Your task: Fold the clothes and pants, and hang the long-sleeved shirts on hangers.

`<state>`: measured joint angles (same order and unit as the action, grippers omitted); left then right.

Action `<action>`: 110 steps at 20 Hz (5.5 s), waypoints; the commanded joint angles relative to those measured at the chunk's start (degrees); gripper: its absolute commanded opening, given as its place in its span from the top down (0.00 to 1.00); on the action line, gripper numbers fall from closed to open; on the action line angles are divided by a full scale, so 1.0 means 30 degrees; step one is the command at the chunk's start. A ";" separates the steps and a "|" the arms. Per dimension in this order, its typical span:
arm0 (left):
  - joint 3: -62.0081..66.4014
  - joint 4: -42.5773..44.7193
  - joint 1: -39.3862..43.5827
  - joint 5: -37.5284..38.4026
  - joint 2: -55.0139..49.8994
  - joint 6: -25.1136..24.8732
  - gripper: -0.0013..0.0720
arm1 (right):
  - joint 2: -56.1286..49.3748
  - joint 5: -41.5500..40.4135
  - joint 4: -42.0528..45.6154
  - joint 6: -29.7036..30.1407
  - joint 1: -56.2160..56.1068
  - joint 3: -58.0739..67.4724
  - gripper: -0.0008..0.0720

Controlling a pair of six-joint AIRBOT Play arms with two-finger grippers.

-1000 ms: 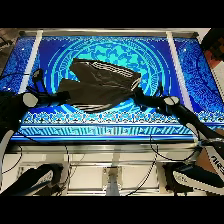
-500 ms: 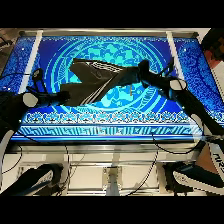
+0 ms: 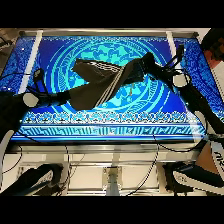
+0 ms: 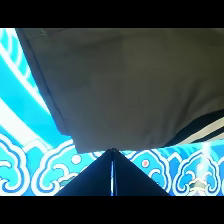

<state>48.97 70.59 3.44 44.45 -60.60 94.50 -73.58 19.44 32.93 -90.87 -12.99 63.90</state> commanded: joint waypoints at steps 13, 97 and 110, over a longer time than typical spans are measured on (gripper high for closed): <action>-0.0284 -0.5843 -0.5821 0.2288 -0.5829 -0.6958 0.89 | -0.0022 0.3840 0.4065 -0.0357 0.0087 -0.0146 0.97; -0.2674 -0.2550 -0.3577 -0.2790 -0.0641 0.1545 0.98 | -0.0656 0.7985 1.8098 -1.1621 -0.3104 -0.0153 0.97; -0.5938 -1.0397 -0.3636 -0.5814 -0.1596 0.1348 0.20 | -0.0656 0.7708 1.8039 -1.0324 -0.3104 -0.0153 0.97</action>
<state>31.53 45.67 -7.42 30.20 -62.87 98.67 -75.55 42.54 87.15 -122.32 -22.35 63.42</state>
